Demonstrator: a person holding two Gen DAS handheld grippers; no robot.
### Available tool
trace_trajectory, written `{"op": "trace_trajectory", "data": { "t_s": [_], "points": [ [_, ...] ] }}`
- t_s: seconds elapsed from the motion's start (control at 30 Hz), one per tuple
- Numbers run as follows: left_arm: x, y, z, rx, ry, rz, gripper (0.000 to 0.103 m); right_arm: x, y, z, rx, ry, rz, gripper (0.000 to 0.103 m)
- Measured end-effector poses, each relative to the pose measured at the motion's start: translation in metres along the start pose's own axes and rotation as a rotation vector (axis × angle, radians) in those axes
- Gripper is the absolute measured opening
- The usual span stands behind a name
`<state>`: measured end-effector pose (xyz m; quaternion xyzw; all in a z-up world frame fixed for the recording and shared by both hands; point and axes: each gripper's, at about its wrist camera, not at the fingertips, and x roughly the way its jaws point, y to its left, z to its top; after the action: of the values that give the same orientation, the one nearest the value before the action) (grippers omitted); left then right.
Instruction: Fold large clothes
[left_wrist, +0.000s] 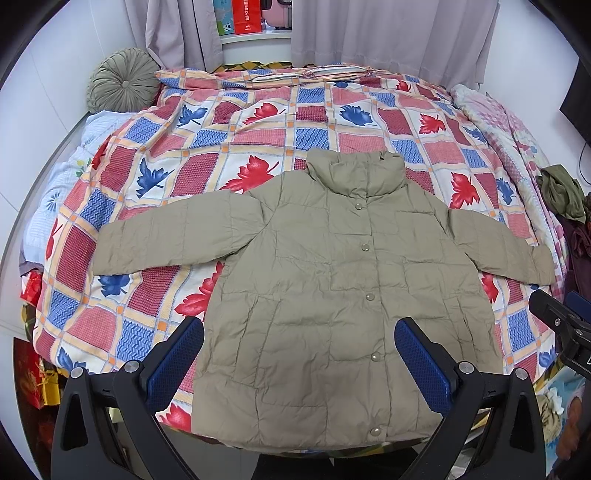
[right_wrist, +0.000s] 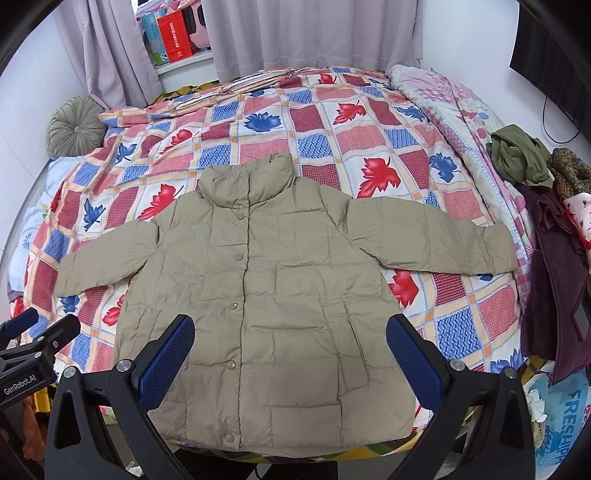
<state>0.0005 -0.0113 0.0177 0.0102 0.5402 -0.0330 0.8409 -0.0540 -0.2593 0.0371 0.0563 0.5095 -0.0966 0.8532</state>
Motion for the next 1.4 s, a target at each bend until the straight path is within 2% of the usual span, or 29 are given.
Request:
{"op": "trace_trajectory", "data": {
  "t_s": [1.3,1.4],
  "points": [
    [-0.003,0.005,0.002,-0.016,0.004,-0.007,0.103,0.002,0.002,-0.002,-0.004,-0.002,0.0,0.103],
    [0.001,0.018,0.003,-0.027,0.006,-0.012,0.103,0.001,0.003,-0.001,-0.008,-0.001,0.0,0.103]
  ]
}}
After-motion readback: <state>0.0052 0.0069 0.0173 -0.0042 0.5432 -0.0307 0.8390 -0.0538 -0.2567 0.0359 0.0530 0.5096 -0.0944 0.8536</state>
